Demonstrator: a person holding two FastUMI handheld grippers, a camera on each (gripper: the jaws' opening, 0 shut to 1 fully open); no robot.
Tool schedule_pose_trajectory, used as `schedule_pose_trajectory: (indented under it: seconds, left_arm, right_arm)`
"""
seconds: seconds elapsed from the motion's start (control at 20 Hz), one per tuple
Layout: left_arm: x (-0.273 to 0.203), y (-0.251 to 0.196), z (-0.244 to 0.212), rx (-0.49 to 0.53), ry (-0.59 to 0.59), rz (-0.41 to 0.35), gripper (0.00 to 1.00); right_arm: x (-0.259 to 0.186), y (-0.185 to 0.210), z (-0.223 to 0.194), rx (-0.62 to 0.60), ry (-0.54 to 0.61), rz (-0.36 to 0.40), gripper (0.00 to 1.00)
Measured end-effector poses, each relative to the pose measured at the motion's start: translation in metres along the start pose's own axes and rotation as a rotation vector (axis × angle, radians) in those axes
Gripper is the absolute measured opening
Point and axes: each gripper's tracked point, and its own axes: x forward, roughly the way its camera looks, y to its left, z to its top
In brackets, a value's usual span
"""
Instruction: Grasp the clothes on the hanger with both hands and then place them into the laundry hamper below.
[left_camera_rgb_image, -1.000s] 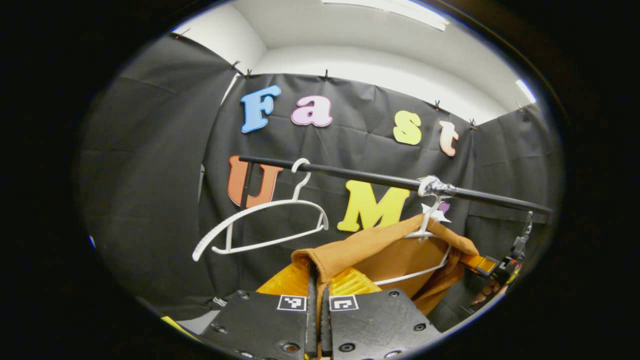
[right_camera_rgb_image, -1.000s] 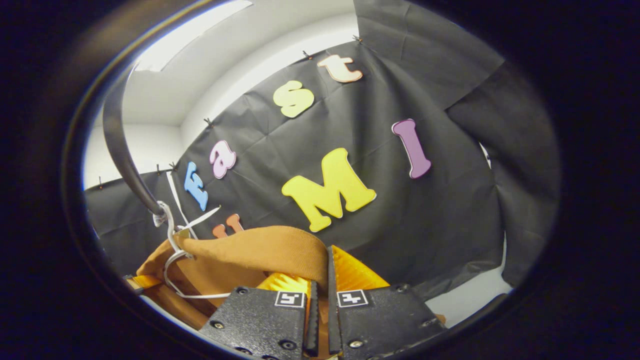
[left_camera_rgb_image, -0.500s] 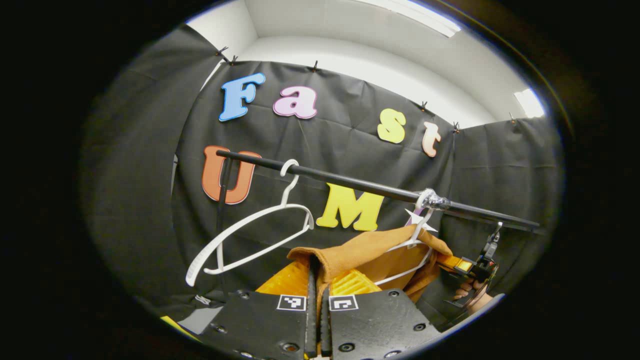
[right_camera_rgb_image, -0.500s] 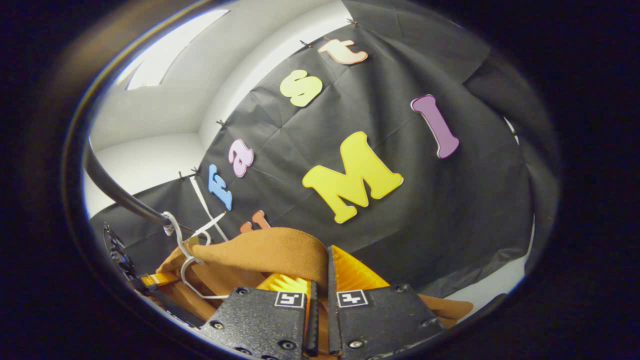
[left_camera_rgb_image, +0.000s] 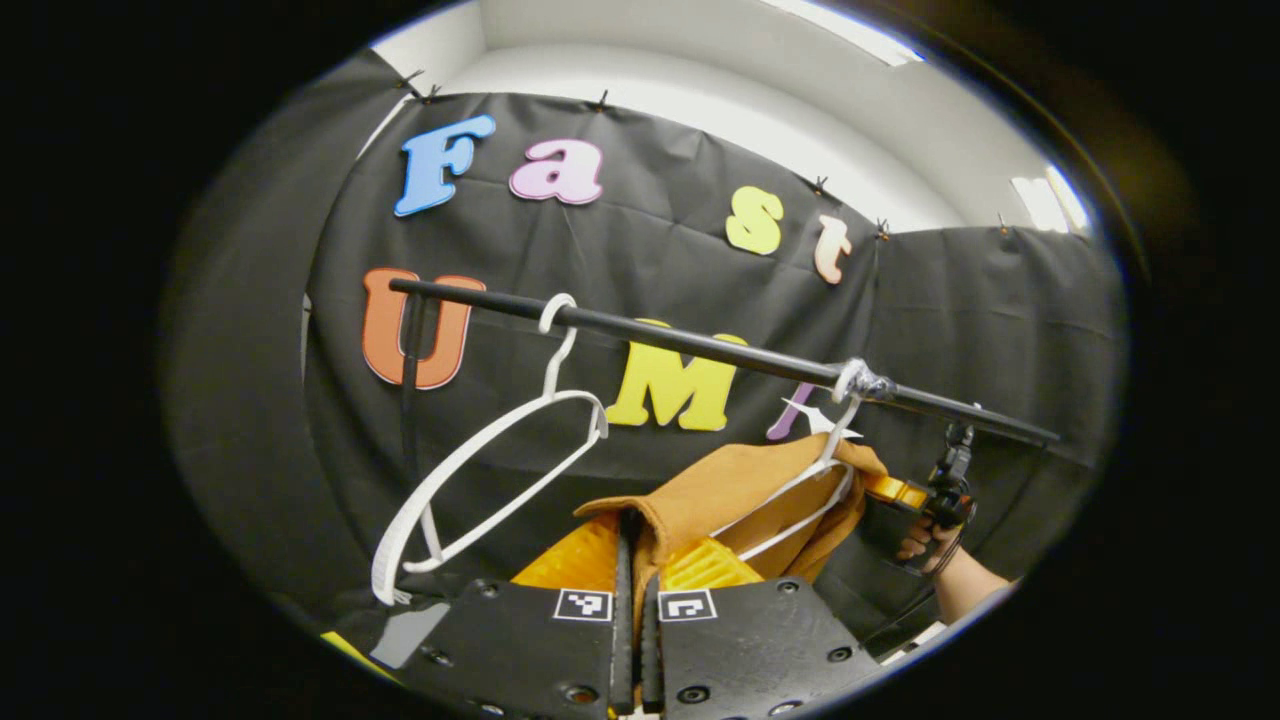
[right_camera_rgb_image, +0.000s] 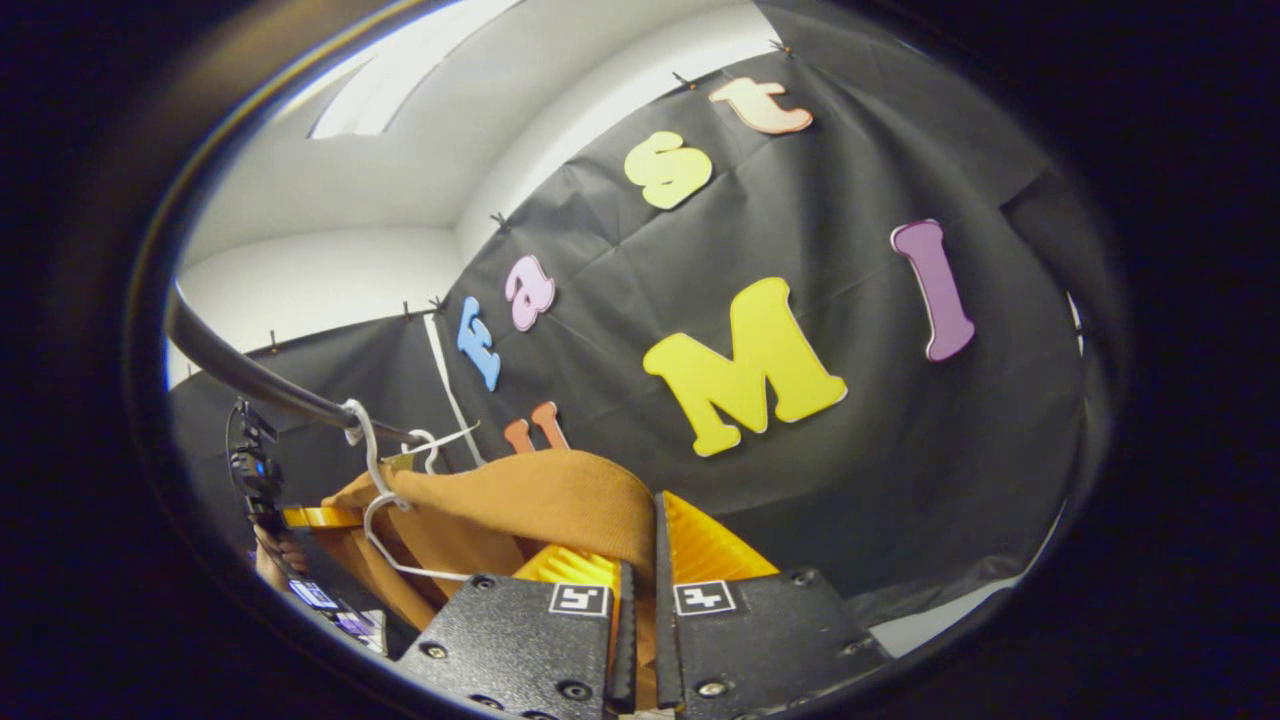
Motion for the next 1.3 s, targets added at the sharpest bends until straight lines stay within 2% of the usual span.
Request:
schedule_pose_trajectory:
  seconds: [0.1, 0.15, 0.2, 0.3, 0.35, 0.4, 0.45, 0.5, 0.7, 0.8, 0.85, 0.95, 1.0, 1.05, 1.1, 1.3]
  left_arm:
    - [-0.001, 0.006, 0.002, 0.024, 0.017, -0.015, 0.04]
    - [0.001, 0.009, 0.003, 0.016, 0.04, -0.021, 0.07]
    - [0.002, 0.011, -0.002, 0.014, 0.079, -0.04, 0.03]
    - [0.002, 0.018, -0.01, 0.011, 0.126, -0.073, 0.07]
    - [0.004, 0.019, -0.012, -0.005, 0.14, -0.084, 0.03]
    - [0.004, 0.021, -0.01, -0.015, 0.139, -0.095, 0.07]
    - [0.005, 0.021, -0.009, -0.025, 0.14, -0.109, 0.07]
    - [0.007, 0.023, -0.011, -0.032, 0.149, -0.117, 0.03]
    - [0.015, 0.031, -0.014, -0.08, 0.182, -0.136, 0.07]
    - [0.017, 0.034, -0.013, -0.08, 0.177, -0.153, 0.07]
    - [0.018, 0.034, -0.014, -0.093, 0.182, -0.166, 0.03]
    - [0.021, 0.038, -0.014, -0.132, 0.193, -0.186, 0.03]
    - [0.02, 0.036, -0.016, -0.135, 0.191, -0.195, 0.07]
    - [0.02, 0.036, -0.017, -0.134, 0.2, -0.204, 0.07]
    - [0.021, 0.036, -0.019, -0.133, 0.203, -0.208, 0.03]
    - [0.026, 0.054, -0.054, -0.078, 0.29, -0.135, 0.03]
  right_arm:
    - [0.004, 0.003, 0.001, 0.023, 0.015, 0.046, 0.11]
    - [0.007, 0.004, 0.001, 0.031, 0.009, 0.062, 0.1]
    - [0.011, 0.002, 0.0, 0.032, 0.023, 0.075, 0.11]
    - [0.017, 0.0, -0.005, 0.068, 0.046, 0.112, 0.11]
    - [0.02, -0.002, -0.009, 0.083, 0.055, 0.123, 0.1]
    - [0.025, -0.005, -0.011, 0.088, 0.072, 0.127, 0.11]
    - [0.028, -0.006, -0.012, 0.092, 0.07, 0.13, 0.11]
    - [0.033, -0.009, -0.013, 0.093, 0.085, 0.135, 0.11]
    - [0.052, -0.024, -0.04, 0.139, 0.192, 0.139, 0.11]
    - [0.052, -0.025, -0.037, 0.183, 0.177, 0.162, 0.11]
    - [0.052, -0.023, -0.039, 0.207, 0.174, 0.178, 0.11]
    - [0.055, -0.026, -0.049, 0.251, 0.195, 0.191, 0.11]
    - [0.057, -0.028, -0.053, 0.269, 0.217, 0.193, 0.11]
    - [0.06, -0.028, -0.059, 0.289, 0.24, 0.192, 0.11]
    - [0.065, -0.033, -0.064, 0.302, 0.264, 0.186, 0.11]
    - [0.067, -0.052, -0.109, 0.288, 0.39, 0.096, 0.11]
